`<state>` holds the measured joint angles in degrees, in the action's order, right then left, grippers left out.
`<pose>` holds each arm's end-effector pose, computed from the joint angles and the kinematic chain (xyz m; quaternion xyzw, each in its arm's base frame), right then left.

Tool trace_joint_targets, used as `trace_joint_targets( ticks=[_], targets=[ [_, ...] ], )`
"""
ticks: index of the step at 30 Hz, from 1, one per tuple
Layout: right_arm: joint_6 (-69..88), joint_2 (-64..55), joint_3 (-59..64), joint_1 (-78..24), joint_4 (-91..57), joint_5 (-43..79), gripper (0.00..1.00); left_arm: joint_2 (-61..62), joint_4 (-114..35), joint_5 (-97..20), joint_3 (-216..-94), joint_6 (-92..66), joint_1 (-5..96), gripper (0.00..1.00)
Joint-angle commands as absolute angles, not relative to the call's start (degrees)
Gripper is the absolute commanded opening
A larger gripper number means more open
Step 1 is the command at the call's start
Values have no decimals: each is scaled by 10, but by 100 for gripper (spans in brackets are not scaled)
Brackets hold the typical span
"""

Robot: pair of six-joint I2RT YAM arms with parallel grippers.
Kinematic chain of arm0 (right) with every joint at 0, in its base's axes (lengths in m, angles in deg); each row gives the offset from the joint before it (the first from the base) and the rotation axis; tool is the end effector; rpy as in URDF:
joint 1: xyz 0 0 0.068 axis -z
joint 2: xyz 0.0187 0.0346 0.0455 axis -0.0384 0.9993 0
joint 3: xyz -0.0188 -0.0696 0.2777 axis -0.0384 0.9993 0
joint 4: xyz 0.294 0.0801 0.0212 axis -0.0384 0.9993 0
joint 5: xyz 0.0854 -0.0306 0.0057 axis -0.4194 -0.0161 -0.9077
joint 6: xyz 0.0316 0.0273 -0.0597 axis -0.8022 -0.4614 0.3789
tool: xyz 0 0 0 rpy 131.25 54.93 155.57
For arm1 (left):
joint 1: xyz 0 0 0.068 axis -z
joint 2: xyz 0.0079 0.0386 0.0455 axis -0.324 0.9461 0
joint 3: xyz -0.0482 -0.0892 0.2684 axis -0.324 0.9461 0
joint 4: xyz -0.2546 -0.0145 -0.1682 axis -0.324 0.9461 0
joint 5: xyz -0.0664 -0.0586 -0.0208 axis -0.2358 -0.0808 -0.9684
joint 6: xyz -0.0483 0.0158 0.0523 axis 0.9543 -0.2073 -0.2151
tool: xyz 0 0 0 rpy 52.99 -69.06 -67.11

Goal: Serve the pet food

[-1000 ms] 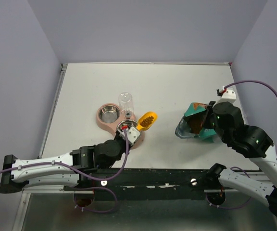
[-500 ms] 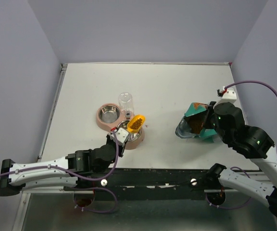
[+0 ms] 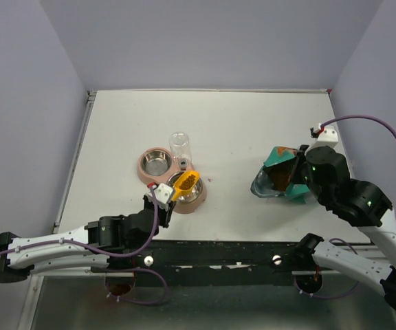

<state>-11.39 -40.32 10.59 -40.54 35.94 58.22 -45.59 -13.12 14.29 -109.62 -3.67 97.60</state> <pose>0.1532 0.0969 0.4126 0.0302 0.8461 0.0732 0.5271 0.0760 -0.1631 0.2463 0.2045 0.7840 -0.1650 0.5623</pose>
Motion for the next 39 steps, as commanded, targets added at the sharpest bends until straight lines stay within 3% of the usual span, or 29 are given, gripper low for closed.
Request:
trace_joint_targets(
  ticks=[1,19,32,39],
  targets=[
    [-108,-414,90,-405,333,606,0,-492,-100,160,-1110,10,973,0],
    [-94,-407,84,-405,327,606,0,-484,-55,158,-1128,59,975,0],
    [-87,-412,76,-404,328,609,0,-437,42,136,-1158,191,975,0],
    [-79,-414,63,-405,330,607,0,-393,91,57,-1173,244,970,0]
  ],
)
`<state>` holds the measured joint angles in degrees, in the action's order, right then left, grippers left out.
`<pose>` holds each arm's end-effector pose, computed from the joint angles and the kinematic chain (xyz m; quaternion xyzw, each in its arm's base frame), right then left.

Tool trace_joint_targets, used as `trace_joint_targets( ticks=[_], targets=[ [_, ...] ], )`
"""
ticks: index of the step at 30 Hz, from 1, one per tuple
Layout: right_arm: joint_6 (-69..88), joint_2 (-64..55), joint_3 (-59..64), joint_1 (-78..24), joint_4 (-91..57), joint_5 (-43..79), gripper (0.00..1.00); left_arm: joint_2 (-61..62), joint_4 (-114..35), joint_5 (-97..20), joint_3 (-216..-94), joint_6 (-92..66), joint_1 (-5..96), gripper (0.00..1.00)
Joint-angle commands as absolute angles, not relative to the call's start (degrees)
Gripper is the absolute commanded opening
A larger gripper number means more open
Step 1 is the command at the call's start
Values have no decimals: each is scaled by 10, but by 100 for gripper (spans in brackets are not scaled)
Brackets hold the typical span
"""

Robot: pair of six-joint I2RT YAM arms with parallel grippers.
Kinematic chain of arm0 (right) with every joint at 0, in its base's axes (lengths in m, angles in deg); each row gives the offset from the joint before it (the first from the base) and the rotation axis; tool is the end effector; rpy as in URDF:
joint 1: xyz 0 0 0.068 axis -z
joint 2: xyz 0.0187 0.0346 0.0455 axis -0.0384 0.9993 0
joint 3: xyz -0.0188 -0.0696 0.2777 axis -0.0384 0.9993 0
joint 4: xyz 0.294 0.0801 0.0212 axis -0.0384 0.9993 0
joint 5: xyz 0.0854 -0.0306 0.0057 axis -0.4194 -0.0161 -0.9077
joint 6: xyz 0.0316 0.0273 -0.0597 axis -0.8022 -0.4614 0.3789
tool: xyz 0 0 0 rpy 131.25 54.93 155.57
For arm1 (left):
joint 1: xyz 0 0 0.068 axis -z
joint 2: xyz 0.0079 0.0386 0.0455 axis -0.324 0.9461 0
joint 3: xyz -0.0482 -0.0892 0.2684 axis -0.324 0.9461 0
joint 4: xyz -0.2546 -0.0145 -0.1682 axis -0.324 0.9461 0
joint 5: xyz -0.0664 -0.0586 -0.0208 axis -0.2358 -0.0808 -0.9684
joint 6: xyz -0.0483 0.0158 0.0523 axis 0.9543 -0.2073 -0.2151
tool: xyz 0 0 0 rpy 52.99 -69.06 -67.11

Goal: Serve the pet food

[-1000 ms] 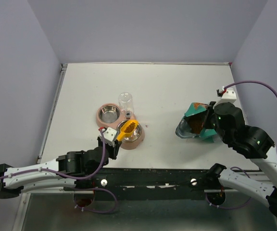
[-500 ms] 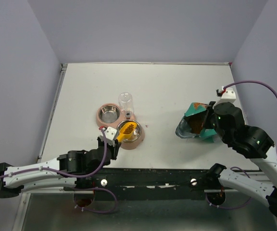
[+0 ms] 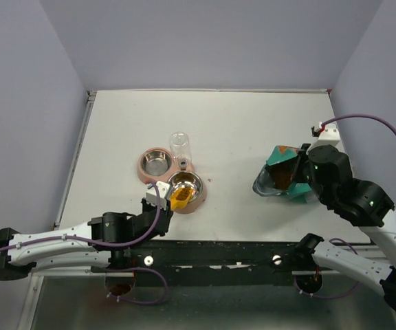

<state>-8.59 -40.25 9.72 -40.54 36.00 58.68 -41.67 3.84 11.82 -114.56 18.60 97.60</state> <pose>0.1524 0.0956 0.4178 0.0136 0.8431 0.0609 0.5341 0.0726 -0.1556 0.2397 0.1221 0.8563 -0.1710 0.4718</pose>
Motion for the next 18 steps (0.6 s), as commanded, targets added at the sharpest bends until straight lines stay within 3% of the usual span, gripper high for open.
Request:
trace_joint_targets(
  ticks=[1,8,18],
  targets=[
    [-79,-415,62,-405,330,606,0,-393,99,47,-1177,250,970,0],
    [-81,-427,70,-405,330,603,0,-376,153,-16,-1230,236,936,0],
    [-87,-447,64,-405,336,600,0,-300,178,-155,-1325,145,811,0]
  ],
)
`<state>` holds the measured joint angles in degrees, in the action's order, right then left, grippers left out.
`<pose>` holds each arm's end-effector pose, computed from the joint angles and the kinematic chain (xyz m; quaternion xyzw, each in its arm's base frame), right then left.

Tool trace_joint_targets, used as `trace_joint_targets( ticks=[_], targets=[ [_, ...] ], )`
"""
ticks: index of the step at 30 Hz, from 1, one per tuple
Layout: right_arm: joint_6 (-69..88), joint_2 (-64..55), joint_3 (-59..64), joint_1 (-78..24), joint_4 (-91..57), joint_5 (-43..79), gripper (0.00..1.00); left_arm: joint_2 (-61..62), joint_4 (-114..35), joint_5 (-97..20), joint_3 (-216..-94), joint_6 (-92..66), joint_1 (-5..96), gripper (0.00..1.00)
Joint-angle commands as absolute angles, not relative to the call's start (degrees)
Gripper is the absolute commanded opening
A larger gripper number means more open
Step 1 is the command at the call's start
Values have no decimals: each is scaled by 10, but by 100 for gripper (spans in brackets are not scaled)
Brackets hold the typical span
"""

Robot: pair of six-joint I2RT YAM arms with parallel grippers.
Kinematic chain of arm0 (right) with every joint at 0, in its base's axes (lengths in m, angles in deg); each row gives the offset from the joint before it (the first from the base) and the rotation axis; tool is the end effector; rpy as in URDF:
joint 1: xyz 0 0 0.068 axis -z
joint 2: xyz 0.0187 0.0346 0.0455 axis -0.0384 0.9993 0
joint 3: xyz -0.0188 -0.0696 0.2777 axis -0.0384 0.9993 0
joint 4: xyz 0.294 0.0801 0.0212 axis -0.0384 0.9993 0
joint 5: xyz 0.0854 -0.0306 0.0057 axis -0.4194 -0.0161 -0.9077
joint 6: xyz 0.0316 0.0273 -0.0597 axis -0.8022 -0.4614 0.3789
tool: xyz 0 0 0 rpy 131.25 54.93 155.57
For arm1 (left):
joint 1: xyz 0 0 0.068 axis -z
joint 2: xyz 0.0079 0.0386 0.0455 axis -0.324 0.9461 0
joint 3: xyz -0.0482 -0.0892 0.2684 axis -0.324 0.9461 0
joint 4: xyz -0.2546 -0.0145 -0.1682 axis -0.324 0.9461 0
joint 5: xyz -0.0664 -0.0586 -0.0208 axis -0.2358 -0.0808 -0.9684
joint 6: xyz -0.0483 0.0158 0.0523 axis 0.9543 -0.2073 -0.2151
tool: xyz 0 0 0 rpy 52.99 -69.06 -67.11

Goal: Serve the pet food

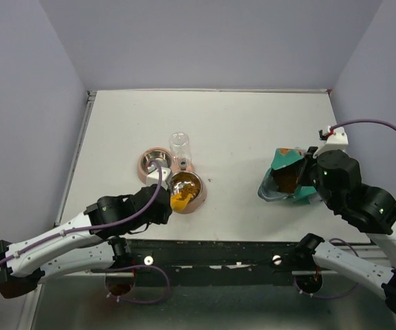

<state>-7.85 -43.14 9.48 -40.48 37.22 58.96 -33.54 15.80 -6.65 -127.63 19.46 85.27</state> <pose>0.1399 0.0834 0.4245 0.0152 0.8354 0.0650 0.5455 0.0950 -0.1562 0.2781 0.1085 0.9133 -0.1707 0.3536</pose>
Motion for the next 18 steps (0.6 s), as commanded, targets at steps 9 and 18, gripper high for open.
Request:
trace_joint_targets(
  ticks=[9,18],
  targets=[
    [-87,-454,64,-405,337,592,0,-197,251,-238,-1436,89,752,0],
    [-77,-454,62,-405,336,591,0,-171,301,-274,-1469,60,704,0]
  ],
)
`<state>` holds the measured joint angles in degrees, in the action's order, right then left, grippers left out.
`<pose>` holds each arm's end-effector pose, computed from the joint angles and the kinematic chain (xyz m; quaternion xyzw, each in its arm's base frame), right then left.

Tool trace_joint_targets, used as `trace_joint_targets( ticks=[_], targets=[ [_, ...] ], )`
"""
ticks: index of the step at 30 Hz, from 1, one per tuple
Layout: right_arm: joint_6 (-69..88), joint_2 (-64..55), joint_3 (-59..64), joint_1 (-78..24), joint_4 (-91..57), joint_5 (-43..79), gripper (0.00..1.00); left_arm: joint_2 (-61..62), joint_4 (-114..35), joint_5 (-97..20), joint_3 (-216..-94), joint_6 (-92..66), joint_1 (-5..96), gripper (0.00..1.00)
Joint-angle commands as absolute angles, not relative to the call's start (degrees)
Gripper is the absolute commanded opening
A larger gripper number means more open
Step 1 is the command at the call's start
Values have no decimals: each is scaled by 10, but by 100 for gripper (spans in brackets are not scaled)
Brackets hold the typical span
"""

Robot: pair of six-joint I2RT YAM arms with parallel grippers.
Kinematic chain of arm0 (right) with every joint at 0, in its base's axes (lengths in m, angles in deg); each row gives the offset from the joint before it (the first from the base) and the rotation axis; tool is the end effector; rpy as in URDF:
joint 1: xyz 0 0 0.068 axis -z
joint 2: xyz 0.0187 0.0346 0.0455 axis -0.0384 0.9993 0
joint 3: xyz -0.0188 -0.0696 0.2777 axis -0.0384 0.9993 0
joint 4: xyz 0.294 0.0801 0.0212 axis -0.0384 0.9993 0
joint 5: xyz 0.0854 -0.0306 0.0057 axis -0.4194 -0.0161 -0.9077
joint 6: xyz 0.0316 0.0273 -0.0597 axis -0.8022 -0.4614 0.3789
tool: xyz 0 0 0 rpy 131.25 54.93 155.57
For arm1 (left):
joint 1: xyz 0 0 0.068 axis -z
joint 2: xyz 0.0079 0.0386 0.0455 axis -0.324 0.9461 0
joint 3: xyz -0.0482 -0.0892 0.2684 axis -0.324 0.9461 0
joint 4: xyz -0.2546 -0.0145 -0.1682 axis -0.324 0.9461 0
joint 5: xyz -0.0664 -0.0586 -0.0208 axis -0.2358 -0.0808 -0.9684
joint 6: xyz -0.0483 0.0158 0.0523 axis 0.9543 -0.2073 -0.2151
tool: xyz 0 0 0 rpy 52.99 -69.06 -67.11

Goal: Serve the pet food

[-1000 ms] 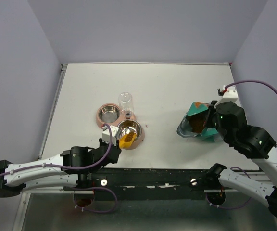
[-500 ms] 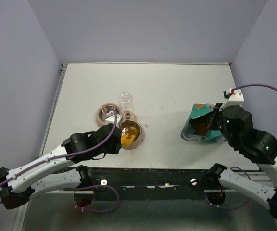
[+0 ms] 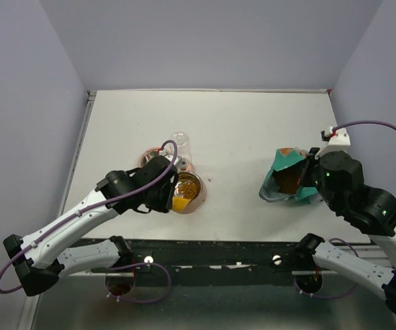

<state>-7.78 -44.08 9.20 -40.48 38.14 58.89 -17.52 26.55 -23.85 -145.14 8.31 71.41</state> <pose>0.1349 0.0790 0.4266 0.0152 0.8344 0.0666 0.5469 0.1413 -0.1729 0.3201 0.1498 0.9489 -0.1443 0.2375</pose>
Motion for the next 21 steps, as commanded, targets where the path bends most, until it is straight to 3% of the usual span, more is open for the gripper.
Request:
trace_joint_targets(
  ticks=[1,10,14,21],
  targets=[
    [-77,-454,62,-405,335,591,0,-168,306,-273,-1476,60,704,0],
    [-76,-440,65,-405,338,578,0,-211,260,-218,-1528,36,702,0],
    [-96,-376,47,-404,377,586,0,-242,208,-202,-1522,7,702,0],
    [-65,-289,-7,-405,367,563,0,-279,4,-286,-1507,-82,702,0]
  ],
)
